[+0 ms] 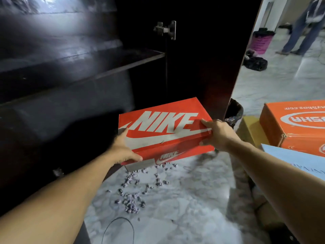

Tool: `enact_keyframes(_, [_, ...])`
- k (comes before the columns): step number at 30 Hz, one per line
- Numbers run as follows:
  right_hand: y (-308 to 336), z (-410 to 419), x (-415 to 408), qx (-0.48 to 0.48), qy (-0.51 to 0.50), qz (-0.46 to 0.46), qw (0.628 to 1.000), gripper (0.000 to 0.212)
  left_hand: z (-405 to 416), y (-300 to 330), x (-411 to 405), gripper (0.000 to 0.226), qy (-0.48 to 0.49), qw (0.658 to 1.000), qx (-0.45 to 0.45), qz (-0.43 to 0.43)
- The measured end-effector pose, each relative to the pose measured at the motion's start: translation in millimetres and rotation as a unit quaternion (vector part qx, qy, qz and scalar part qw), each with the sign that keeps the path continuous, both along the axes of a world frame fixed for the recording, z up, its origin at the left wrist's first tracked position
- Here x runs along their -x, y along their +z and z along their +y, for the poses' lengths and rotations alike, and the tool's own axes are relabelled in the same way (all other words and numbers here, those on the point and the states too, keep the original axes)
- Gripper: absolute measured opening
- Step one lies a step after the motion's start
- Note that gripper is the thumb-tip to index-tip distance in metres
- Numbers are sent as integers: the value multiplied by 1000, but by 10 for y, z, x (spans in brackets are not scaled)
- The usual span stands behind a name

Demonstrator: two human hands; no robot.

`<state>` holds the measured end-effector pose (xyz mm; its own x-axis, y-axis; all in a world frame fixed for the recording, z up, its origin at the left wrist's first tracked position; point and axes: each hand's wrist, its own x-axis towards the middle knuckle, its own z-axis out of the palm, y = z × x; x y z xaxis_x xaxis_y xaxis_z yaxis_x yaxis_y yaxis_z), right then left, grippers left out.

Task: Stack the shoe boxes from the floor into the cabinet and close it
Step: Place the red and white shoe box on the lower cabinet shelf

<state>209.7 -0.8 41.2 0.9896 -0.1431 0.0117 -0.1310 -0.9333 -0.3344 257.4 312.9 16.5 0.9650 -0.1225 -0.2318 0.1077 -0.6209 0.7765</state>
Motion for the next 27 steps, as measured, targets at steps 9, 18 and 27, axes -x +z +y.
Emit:
enact_keyframes(9, [-551, 457, -1231, -89, 66, -32, 993, 75, 365, -525, -742, 123, 117, 993, -18, 18])
enact_keyframes(18, [-1346, 733, -2404, -147, 102, -33, 983, 65, 630, -1140, -1460, 121, 209, 978, -20, 9])
enact_keyframes(27, [-1955, 956, -3405, -52, 133, -56, 988, 60, 653, -1476, -2117, 110, 229, 971, -59, -35])
